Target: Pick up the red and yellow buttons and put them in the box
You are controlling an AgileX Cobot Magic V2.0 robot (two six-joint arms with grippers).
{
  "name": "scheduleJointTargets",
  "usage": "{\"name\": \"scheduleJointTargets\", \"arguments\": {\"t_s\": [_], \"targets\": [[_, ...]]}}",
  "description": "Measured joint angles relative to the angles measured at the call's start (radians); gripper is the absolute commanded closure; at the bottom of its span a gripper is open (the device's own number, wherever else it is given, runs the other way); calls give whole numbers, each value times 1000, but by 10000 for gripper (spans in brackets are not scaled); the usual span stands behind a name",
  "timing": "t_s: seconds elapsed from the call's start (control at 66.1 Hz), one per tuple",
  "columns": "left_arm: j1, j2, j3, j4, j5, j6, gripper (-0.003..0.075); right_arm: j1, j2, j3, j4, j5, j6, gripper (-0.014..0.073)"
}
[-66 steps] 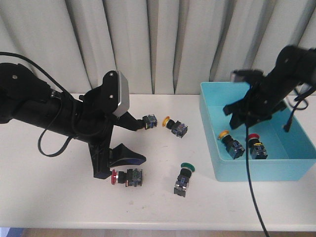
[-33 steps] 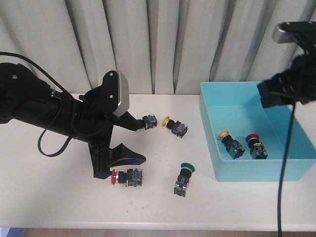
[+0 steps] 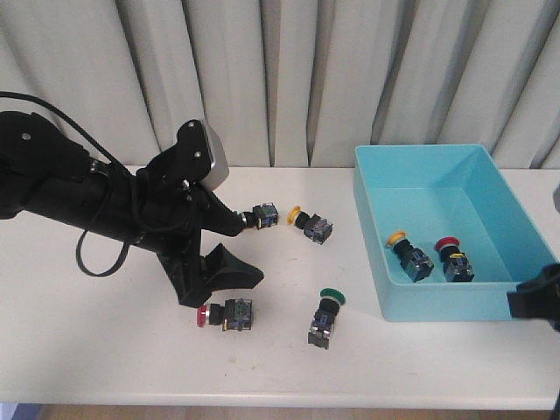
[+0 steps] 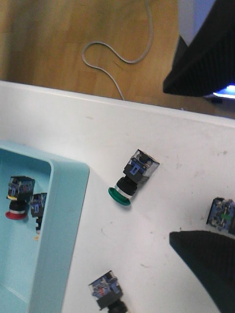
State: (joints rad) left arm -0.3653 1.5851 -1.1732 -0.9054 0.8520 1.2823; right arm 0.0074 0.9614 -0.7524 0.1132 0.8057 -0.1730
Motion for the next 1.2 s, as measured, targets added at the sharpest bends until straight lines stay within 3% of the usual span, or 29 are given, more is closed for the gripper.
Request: {"name": "scheduleJointTargets", "arguments": {"t_s": [0.151,0.424,0.514,1.195], "targets": [[0,0,0,0,-40,-106,357,0,-82,86,0,-66,0,368],[0,0,0,0,-124,-173,729,0,-113,104,0,-91,0,550],[0,0,0,0,-124,-174,728,0,-113,104,0,-92,0,606],[0,0,0,0,-125,-174,728,0,-113,104,0,-82,0,600]]}}
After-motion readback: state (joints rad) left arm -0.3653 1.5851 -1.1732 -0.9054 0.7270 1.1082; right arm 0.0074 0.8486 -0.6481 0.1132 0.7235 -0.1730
